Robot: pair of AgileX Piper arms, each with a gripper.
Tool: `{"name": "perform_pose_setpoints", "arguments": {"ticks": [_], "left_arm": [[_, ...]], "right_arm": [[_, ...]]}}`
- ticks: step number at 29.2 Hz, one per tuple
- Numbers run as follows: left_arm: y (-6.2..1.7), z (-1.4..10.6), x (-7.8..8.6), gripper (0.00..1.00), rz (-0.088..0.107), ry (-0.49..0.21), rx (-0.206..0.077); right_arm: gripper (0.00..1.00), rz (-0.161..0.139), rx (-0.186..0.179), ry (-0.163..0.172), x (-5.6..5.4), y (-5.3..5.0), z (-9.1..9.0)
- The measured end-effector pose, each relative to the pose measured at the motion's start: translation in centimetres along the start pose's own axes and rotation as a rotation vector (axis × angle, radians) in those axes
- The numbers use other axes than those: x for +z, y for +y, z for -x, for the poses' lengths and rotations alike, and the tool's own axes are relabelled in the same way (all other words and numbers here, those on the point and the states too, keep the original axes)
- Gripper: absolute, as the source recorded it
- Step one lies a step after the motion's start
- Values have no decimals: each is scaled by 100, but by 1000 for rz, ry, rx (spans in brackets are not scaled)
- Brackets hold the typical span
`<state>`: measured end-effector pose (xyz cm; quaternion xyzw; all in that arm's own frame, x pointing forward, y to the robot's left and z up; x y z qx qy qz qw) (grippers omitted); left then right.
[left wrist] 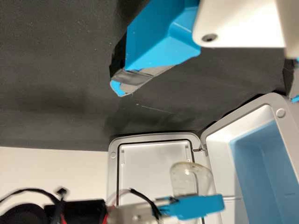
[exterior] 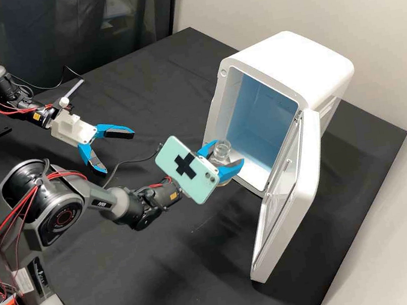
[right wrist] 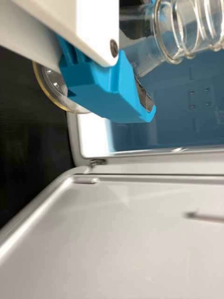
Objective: Place the flask in the incubator
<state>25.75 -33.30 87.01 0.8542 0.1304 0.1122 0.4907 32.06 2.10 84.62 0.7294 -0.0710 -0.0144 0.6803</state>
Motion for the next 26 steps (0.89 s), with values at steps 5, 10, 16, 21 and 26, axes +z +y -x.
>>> {"name": "perform_pose_setpoints", "arguments": {"ticks": [5,10,16,21,26], "left_arm": [[0,0,0,100,0,0,0],[0,0,0,100,0,0,0],[0,0,0,100,0,0,0],[-5,-4,25,100,-2,-9,-2],[-6,-4,29,100,-2,-10,-2]], "right_arm": [[0,-2,36,-16,-175,23,-256],[0,22,38,-28,-334,-15,-473],[0,45,47,-46,-496,-38,-720],[0,63,50,-73,-610,-66,-914],[0,105,43,-101,-731,-124,-1123]]}}
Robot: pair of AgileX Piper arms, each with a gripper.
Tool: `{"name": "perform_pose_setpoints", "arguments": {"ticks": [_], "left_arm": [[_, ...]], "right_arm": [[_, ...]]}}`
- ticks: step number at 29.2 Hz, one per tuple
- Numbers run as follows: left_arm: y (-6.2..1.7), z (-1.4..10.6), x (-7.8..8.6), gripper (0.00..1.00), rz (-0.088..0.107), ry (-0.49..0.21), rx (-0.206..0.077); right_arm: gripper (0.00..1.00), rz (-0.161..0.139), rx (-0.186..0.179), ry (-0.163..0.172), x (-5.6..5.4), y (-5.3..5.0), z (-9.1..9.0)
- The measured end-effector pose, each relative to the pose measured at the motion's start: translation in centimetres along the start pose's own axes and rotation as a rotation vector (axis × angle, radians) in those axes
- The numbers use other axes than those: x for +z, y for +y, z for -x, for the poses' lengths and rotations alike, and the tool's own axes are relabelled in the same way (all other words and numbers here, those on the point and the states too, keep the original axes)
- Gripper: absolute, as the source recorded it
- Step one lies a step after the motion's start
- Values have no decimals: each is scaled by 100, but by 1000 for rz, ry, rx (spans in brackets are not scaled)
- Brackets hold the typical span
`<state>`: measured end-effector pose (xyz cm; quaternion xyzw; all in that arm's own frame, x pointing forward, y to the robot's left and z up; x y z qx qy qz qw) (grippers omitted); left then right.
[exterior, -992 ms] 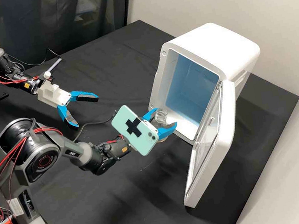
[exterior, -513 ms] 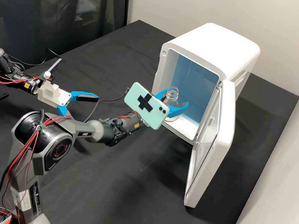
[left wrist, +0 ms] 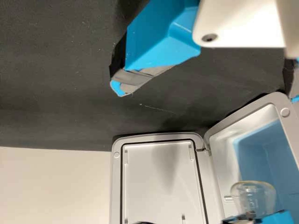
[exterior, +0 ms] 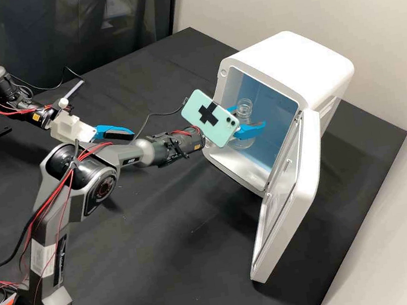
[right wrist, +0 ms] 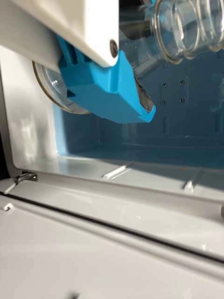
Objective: Place the flask in the incubator
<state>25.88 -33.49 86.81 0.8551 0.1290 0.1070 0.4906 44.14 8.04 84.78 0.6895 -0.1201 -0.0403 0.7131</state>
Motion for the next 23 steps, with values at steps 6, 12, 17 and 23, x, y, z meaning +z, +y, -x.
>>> {"name": "perform_pose_setpoints", "arguments": {"ticks": [6,12,17,23], "left_arm": [[-4,-3,21,100,-1,-8,-2],[-6,-4,31,100,-2,-11,-3],[-8,-5,37,100,-3,-13,-3],[-13,-9,63,100,-3,-21,-5]], "right_arm": [[0,32,-20,-49,-146,-125,-260],[0,76,-53,-71,-294,-203,-478],[0,101,-64,-92,-401,-266,-607],[0,123,-82,-111,-455,-356,-733]]}}
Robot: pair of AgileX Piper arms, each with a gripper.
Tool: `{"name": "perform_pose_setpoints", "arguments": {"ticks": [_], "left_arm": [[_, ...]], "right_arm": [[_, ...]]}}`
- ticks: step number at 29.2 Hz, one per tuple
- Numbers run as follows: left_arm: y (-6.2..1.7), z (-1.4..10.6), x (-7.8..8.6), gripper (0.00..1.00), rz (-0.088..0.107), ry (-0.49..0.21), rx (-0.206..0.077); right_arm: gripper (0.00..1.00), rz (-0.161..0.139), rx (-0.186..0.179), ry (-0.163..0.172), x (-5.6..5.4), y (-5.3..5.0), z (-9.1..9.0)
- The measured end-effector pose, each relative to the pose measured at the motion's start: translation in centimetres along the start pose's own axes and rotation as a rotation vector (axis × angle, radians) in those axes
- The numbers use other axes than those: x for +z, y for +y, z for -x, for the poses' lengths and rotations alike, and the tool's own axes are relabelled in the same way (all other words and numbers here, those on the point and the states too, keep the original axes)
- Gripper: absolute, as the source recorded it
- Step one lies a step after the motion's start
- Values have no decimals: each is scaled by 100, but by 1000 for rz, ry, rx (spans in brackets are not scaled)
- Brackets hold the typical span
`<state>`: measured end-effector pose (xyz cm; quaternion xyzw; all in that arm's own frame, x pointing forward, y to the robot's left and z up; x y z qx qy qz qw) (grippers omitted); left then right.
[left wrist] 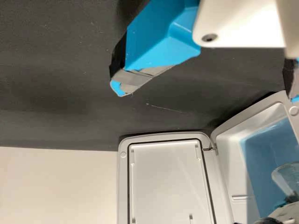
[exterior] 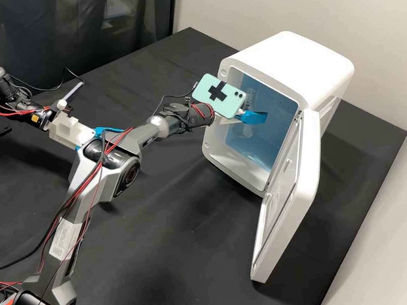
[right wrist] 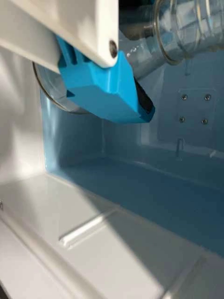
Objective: Place the flask in the incubator
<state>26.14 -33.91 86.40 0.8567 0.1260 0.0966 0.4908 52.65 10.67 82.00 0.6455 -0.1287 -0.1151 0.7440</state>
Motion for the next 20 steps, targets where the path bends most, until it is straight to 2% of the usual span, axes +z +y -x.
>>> {"name": "perform_pose_setpoints", "arguments": {"ticks": [6,11,16,20], "left_arm": [[-1,-2,6,100,3,2,1],[-1,-3,10,100,5,2,2],[-3,-5,23,100,7,1,2],[-4,-6,30,100,8,-1,2]], "right_arm": [[0,25,-17,-19,-36,-85,-102],[0,47,-11,-56,-53,-131,-133],[0,51,-9,-63,-61,-152,-126],[0,69,-14,-72,-33,-203,-121]]}}
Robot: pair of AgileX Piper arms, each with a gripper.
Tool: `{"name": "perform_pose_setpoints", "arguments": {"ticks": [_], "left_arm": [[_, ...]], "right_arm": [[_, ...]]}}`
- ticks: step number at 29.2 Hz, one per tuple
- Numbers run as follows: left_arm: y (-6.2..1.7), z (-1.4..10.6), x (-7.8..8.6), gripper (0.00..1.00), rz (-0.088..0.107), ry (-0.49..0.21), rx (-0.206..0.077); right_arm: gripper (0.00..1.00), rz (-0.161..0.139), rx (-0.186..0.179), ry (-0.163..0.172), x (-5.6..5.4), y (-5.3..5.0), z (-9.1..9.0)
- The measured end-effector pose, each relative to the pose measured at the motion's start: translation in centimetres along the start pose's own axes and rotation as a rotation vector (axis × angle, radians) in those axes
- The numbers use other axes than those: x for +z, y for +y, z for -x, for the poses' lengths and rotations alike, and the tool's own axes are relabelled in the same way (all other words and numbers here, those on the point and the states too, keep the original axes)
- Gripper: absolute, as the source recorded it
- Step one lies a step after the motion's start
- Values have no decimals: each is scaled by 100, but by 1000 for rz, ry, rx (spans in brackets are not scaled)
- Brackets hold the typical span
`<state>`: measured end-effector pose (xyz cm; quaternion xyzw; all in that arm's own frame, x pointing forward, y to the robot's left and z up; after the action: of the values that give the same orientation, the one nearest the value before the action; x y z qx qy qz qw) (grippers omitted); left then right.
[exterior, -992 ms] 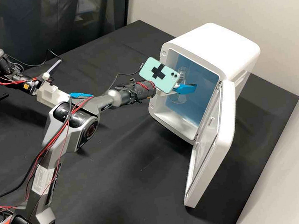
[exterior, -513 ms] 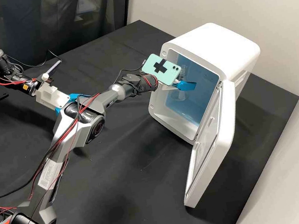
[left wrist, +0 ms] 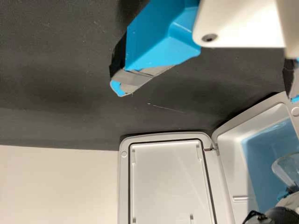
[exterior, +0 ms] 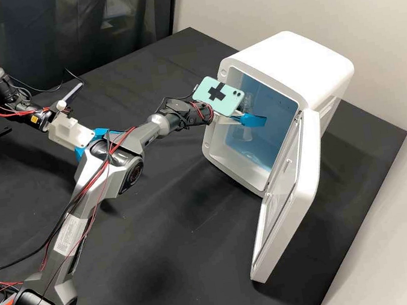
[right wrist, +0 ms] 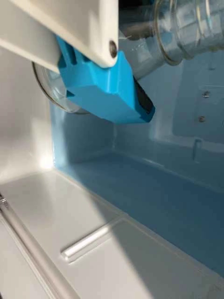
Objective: Place the flask in the incubator
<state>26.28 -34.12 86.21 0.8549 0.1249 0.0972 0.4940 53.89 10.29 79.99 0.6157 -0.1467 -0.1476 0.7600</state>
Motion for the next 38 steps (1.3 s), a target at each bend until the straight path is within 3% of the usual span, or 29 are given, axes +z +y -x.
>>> {"name": "perform_pose_setpoints", "arguments": {"ticks": [6,10,15,19,22,28,34,36,38], "left_arm": [[0,0,-1,100,1,1,0],[1,-2,4,100,2,7,3],[-4,-7,30,100,-12,4,3],[-7,-10,56,100,-12,-4,4],[4,-6,64,100,-13,-7,8],[68,22,87,100,-20,-13,36],[82,29,132,100,-18,-22,43],[72,35,137,100,-18,-23,39],[76,56,141,100,-18,-24,41]], "right_arm": [[0,20,-46,-34,123,-182,-7],[0,2,-83,-54,211,-287,24],[0,-53,-117,-54,286,-336,44],[0,-66,-129,-48,354,-317,7],[0,-80,-126,-66,450,-277,-27],[0,-157,-130,-59,579,-93,-64],[0,-281,-168,-3,709,13,-110],[0,-337,-173,7,745,36,-116],[0,-356,-178,28,744,47,-118]]}}
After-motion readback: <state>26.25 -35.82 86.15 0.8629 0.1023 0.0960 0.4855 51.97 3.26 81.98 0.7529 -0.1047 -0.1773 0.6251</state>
